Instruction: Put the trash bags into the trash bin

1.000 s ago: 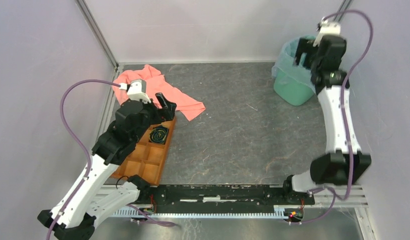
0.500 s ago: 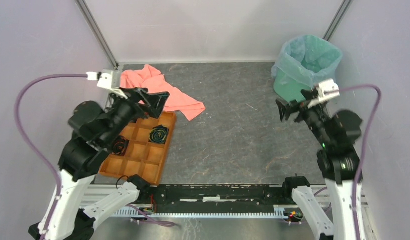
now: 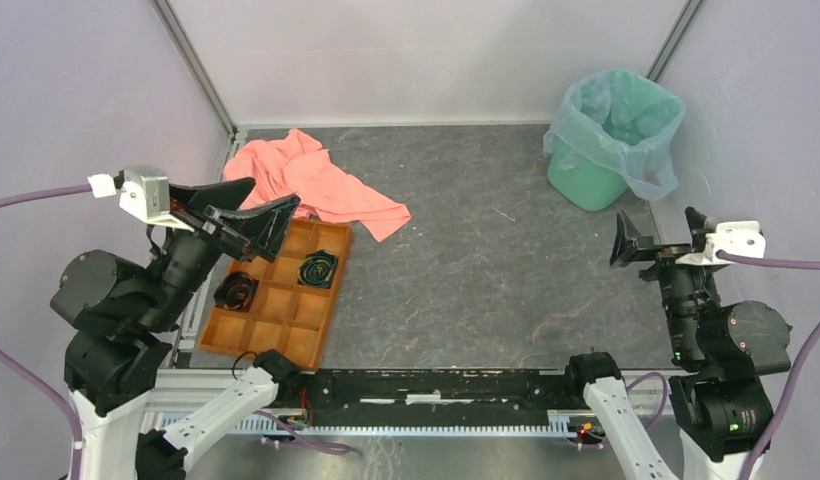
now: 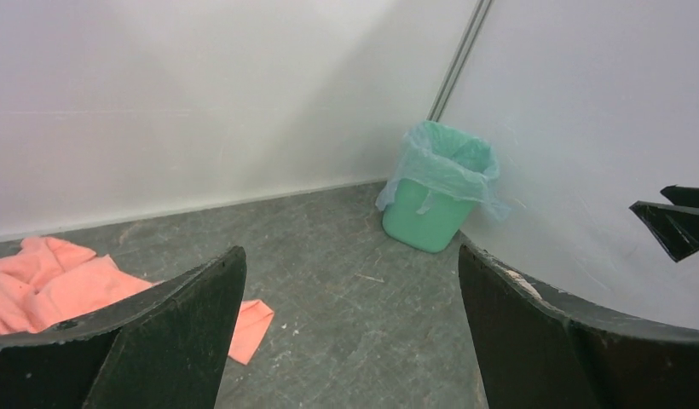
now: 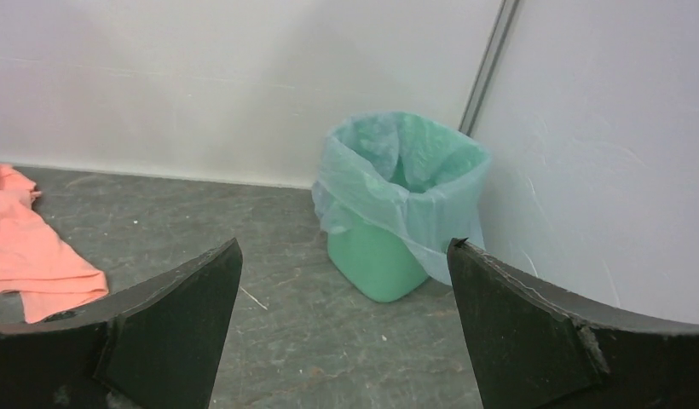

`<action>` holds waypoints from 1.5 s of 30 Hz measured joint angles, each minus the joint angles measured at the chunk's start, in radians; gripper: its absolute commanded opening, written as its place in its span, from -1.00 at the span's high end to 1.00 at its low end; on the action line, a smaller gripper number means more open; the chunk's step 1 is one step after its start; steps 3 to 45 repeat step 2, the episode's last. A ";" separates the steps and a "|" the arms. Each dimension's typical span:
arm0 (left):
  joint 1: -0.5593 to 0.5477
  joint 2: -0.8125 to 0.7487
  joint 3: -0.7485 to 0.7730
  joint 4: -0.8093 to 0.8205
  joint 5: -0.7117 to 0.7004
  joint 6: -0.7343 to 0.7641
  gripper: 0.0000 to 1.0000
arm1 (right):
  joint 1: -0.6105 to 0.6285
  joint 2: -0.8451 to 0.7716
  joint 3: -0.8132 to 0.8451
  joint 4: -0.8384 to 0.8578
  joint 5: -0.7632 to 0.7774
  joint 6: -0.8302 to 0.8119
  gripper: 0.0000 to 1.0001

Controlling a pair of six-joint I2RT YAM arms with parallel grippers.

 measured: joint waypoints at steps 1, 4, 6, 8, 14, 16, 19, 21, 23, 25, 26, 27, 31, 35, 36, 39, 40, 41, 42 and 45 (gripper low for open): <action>0.000 0.000 0.000 -0.008 0.000 0.000 -1.00 | 0.000 0.000 0.001 -0.007 0.005 0.000 -0.96; 0.000 0.000 0.000 -0.017 -0.002 0.000 -1.00 | 0.002 0.002 0.001 -0.013 0.012 0.002 -0.96; 0.000 0.000 0.000 -0.017 -0.002 0.000 -1.00 | 0.002 0.002 0.001 -0.013 0.012 0.002 -0.96; 0.000 0.000 0.000 -0.017 -0.002 0.000 -1.00 | 0.002 0.002 0.001 -0.013 0.012 0.002 -0.96; 0.000 0.000 0.000 -0.017 -0.002 0.000 -1.00 | 0.002 0.002 0.001 -0.013 0.012 0.002 -0.96; 0.000 0.000 0.000 -0.017 -0.002 0.000 -1.00 | 0.002 0.002 0.001 -0.013 0.012 0.002 -0.96; 0.000 0.000 0.000 -0.017 -0.002 0.000 -1.00 | 0.002 0.002 0.001 -0.013 0.012 0.002 -0.96; 0.000 0.000 0.000 -0.017 -0.002 0.000 -1.00 | 0.002 0.002 0.001 -0.013 0.012 0.002 -0.96; 0.000 0.000 0.000 -0.017 -0.002 0.000 -1.00 | 0.002 0.002 0.001 -0.013 0.012 0.002 -0.96; 0.000 0.000 0.000 -0.017 -0.002 0.000 -1.00 | 0.002 0.002 0.001 -0.013 0.012 0.002 -0.96; 0.000 0.000 0.000 -0.017 -0.002 0.000 -1.00 | 0.002 0.002 0.001 -0.013 0.012 0.002 -0.96; 0.000 0.000 0.000 -0.017 -0.002 0.000 -1.00 | 0.002 0.002 0.001 -0.013 0.012 0.002 -0.96; 0.000 0.000 0.000 -0.017 -0.002 0.000 -1.00 | 0.002 0.002 0.001 -0.013 0.012 0.002 -0.96; 0.000 0.000 0.000 -0.017 -0.002 0.000 -1.00 | 0.002 0.002 0.001 -0.013 0.012 0.002 -0.96; 0.000 0.000 0.000 -0.017 -0.002 0.000 -1.00 | 0.002 0.002 0.001 -0.013 0.012 0.002 -0.96; 0.000 0.000 0.000 -0.017 -0.002 0.000 -1.00 | 0.002 0.002 0.001 -0.013 0.012 0.002 -0.96; 0.000 0.000 0.000 -0.017 -0.002 0.000 -1.00 | 0.002 0.002 0.001 -0.013 0.012 0.002 -0.96; 0.000 0.000 0.000 -0.017 -0.002 0.000 -1.00 | 0.002 0.002 0.001 -0.013 0.012 0.002 -0.96; 0.000 0.000 0.000 -0.017 -0.002 0.000 -1.00 | 0.002 0.002 0.001 -0.013 0.012 0.002 -0.96; 0.000 0.000 0.000 -0.017 -0.002 0.000 -1.00 | 0.002 0.002 0.001 -0.013 0.012 0.002 -0.96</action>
